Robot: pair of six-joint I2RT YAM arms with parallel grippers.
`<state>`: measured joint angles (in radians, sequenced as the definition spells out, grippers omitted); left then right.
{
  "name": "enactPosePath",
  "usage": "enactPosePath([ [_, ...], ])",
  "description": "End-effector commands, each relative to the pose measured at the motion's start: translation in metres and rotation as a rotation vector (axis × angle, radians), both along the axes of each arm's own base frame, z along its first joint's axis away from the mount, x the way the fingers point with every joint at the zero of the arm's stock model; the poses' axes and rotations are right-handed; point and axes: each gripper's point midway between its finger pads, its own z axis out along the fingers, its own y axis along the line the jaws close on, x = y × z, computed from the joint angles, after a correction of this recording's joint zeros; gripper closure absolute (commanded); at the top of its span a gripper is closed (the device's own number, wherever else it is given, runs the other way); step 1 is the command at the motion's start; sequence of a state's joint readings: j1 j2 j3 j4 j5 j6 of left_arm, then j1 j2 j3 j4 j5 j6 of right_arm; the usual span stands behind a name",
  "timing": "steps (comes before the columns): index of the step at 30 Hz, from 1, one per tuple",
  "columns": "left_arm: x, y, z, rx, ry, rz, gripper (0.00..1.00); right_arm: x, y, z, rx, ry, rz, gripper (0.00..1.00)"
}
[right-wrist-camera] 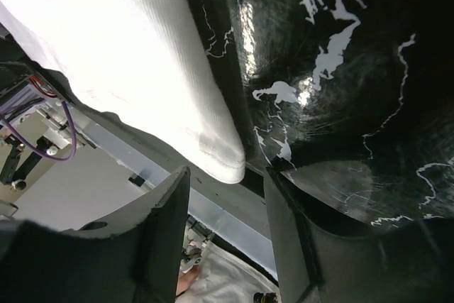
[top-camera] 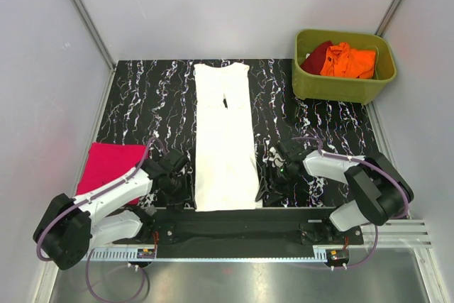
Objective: Fold and stack the t-shirts
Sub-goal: Fold the tshirt
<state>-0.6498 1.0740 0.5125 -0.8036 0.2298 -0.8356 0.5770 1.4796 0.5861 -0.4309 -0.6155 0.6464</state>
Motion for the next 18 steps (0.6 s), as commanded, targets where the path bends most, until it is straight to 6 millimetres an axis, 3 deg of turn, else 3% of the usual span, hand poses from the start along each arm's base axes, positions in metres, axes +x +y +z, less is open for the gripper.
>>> enactPosePath([
  [1,0.007,-0.004,-0.001,-0.032,-0.010,0.057,0.47,-0.001,-0.003,-0.012,-0.022,-0.010,-0.014,0.46],
  [9,0.009,-0.010,-0.013,-0.093,0.007,0.106,0.48,-0.005,0.005,-0.025,-0.004,0.020,-0.002,0.51],
  [18,0.021,-0.018,0.001,-0.151,-0.048,0.158,0.49,-0.005,-0.001,-0.027,-0.036,0.001,-0.002,0.52],
])
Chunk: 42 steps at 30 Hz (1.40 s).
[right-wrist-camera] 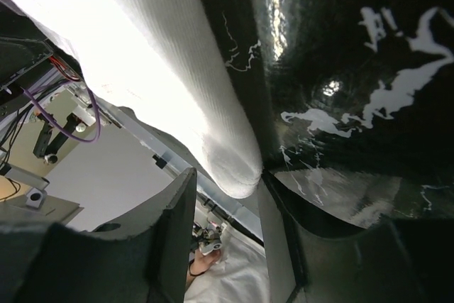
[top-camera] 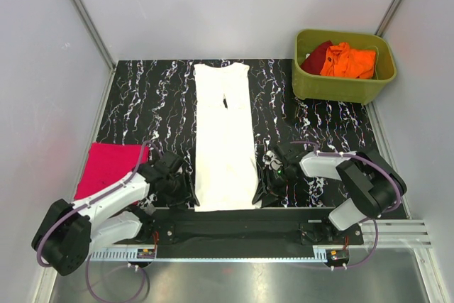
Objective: Fold and stack the t-shirts
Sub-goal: Fold the tshirt
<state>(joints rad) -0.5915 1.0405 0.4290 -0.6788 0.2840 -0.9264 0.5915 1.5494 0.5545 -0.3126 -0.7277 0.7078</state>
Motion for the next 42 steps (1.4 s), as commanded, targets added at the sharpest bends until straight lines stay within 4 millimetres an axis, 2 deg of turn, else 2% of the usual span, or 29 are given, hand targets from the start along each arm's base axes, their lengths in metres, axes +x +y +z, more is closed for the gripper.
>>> enactPosePath([
  [1,0.014,-0.011,0.010,-0.062,-0.056,0.036,0.49,0.006,-0.017,-0.023,-0.125,-0.097,0.000,0.52],
  [10,0.013,-0.022,-0.001,-0.116,-0.016,0.048,0.49,0.008,-0.011,-0.030,-0.100,-0.076,-0.008,0.55],
  [21,0.002,-0.008,-0.012,-0.039,0.038,0.060,0.55,0.010,-0.003,-0.029,-0.067,-0.063,-0.009,0.59],
  [25,0.002,-0.005,-0.011,-0.020,0.033,0.063,0.59,0.010,-0.002,-0.029,-0.062,-0.057,-0.012,0.67],
  [28,0.001,-0.005,-0.011,-0.024,0.028,0.060,0.71,0.010,-0.001,-0.026,-0.055,-0.053,-0.013,0.78],
  [29,0.004,-0.006,-0.008,-0.031,0.019,0.056,0.84,0.009,-0.002,-0.025,-0.055,-0.052,-0.013,0.90],
  [30,0.005,-0.007,-0.006,-0.037,0.007,0.044,0.91,0.009,-0.002,-0.023,-0.054,-0.054,-0.014,0.97],
  [32,0.014,-0.013,0.004,-0.057,-0.030,0.031,1.00,0.014,0.000,-0.017,-0.052,-0.083,-0.010,1.00],
  [34,0.019,-0.015,0.011,-0.060,-0.047,0.023,1.00,0.016,0.000,-0.009,-0.050,-0.093,-0.008,1.00],
  [42,0.070,-0.035,0.063,-0.087,-0.193,0.020,1.00,0.055,0.016,0.033,-0.051,-0.192,-0.015,1.00],
])
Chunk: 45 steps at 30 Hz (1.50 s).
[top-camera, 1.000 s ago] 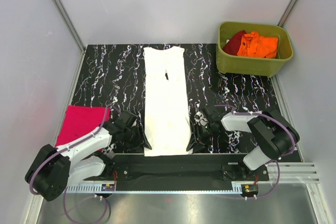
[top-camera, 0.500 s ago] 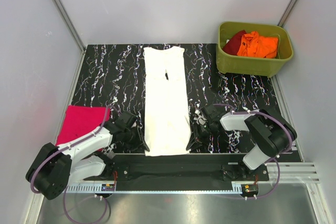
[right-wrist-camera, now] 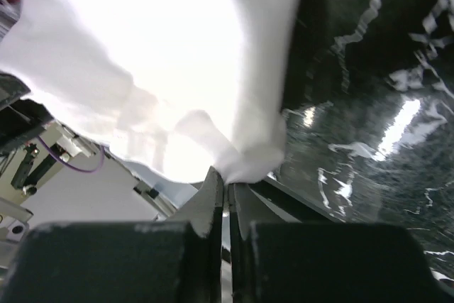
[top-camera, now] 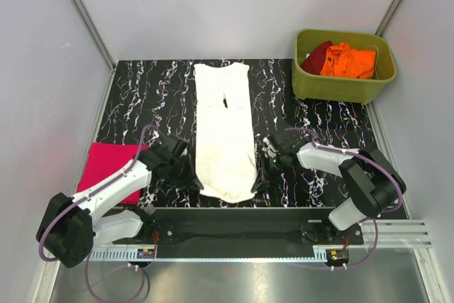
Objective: Fold and stack the t-shirts
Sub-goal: Fold the tshirt
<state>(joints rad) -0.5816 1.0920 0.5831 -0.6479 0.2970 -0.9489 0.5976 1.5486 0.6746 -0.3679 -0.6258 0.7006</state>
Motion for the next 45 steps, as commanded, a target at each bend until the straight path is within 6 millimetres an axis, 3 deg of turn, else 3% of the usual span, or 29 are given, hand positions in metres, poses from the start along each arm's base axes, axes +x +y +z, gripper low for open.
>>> enactPosePath([
  [1,0.039,-0.008,0.033,0.002,-0.123,-0.002,1.00,0.030,0.010,0.028,-0.004,-0.105,0.007,1.00],
  [3,0.053,-0.005,0.040,0.011,-0.146,0.006,1.00,0.039,0.008,0.033,-0.015,-0.109,-0.002,1.00],
  [8,0.098,-0.007,0.051,-0.001,-0.172,0.031,1.00,0.086,0.010,0.048,-0.018,-0.160,-0.007,1.00],
  [9,0.114,-0.005,0.051,0.002,-0.181,0.045,1.00,0.105,0.013,0.052,-0.013,-0.187,-0.006,1.00],
  [11,0.129,-0.001,0.052,0.000,-0.184,0.065,1.00,0.122,0.013,0.055,-0.021,-0.192,-0.006,1.00],
  [12,0.143,0.003,0.048,0.000,-0.185,0.089,1.00,0.134,0.010,0.047,-0.037,-0.178,-0.018,1.00],
  [13,0.155,0.002,0.055,-0.018,-0.207,0.096,1.00,0.155,0.013,0.058,-0.029,-0.226,-0.017,1.00],
  [14,0.164,0.003,0.057,-0.020,-0.222,0.097,1.00,0.162,0.010,0.057,-0.039,-0.217,-0.020,1.00],
  [15,0.181,0.007,0.057,-0.015,-0.225,0.116,1.00,0.184,0.009,0.058,-0.041,-0.237,-0.030,1.00],
  [18,0.207,0.013,0.048,-0.018,-0.209,0.130,1.00,0.208,0.005,0.047,-0.054,-0.202,-0.042,1.00],
  [19,0.219,0.012,0.054,-0.036,-0.225,0.133,1.00,0.225,0.008,0.057,-0.033,-0.237,-0.048,1.00],
  [20,0.227,0.012,0.054,-0.043,-0.228,0.135,1.00,0.230,0.007,0.056,-0.037,-0.224,-0.048,1.00],
  [21,0.236,0.016,0.044,-0.038,-0.212,0.146,1.00,0.236,0.008,0.044,-0.046,-0.198,-0.041,1.00],
  [22,0.246,0.015,0.049,-0.051,-0.226,0.145,1.00,0.254,0.010,0.055,-0.030,-0.241,-0.042,1.00],
  [24,0.262,0.017,0.044,-0.060,-0.220,0.154,1.00,0.269,0.012,0.052,-0.031,-0.236,-0.040,1.00],
  [30,0.287,0.015,0.041,-0.065,-0.228,0.153,1.00,0.301,0.016,0.050,-0.006,-0.233,-0.052,1.00],
  [39,0.307,0.017,0.030,-0.073,-0.213,0.169,1.00,0.317,0.014,0.032,0.005,-0.209,-0.067,0.99],
  [45,0.314,0.018,0.027,-0.065,-0.208,0.176,1.00,0.323,0.011,0.033,0.021,-0.215,-0.079,0.96],
])
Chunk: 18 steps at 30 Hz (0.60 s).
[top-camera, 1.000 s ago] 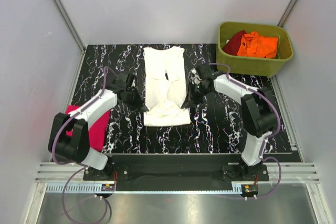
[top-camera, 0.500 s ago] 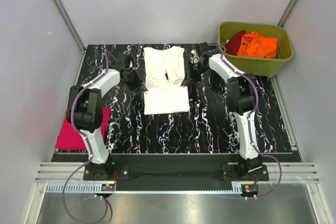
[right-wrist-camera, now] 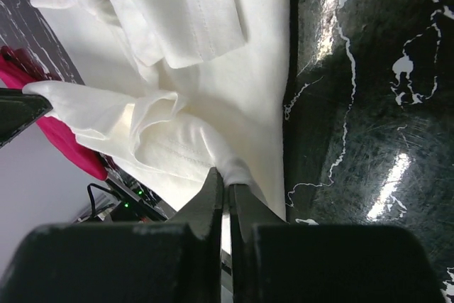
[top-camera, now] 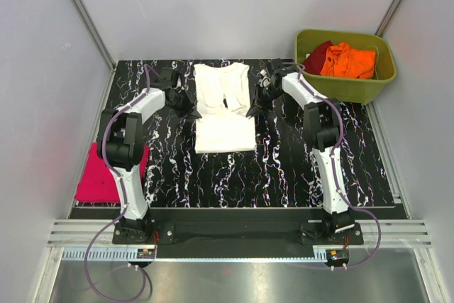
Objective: Fold and stack the t-shirts
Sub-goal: Fold the tshirt
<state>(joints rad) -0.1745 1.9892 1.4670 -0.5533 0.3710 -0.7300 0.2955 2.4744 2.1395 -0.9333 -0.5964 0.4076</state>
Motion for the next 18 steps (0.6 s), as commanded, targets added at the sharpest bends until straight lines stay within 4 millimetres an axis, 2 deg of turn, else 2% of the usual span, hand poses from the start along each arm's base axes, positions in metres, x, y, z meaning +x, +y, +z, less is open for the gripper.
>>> enactPosePath([
  [1,0.019,-0.002,0.014,-0.023,-0.057,-0.012,1.00,0.014,0.000,0.020,0.052,-0.046,0.004,0.95],
  [7,0.022,0.001,0.007,-0.011,-0.044,-0.008,1.00,0.021,0.003,0.019,0.069,-0.048,0.006,0.85],
  [15,0.027,0.006,0.001,0.000,-0.035,0.003,1.00,0.028,0.002,0.014,0.084,-0.037,-0.002,0.82],
  [18,0.033,0.007,0.003,0.011,-0.060,-0.005,0.99,0.032,0.001,0.014,0.084,-0.046,-0.007,0.75],
])
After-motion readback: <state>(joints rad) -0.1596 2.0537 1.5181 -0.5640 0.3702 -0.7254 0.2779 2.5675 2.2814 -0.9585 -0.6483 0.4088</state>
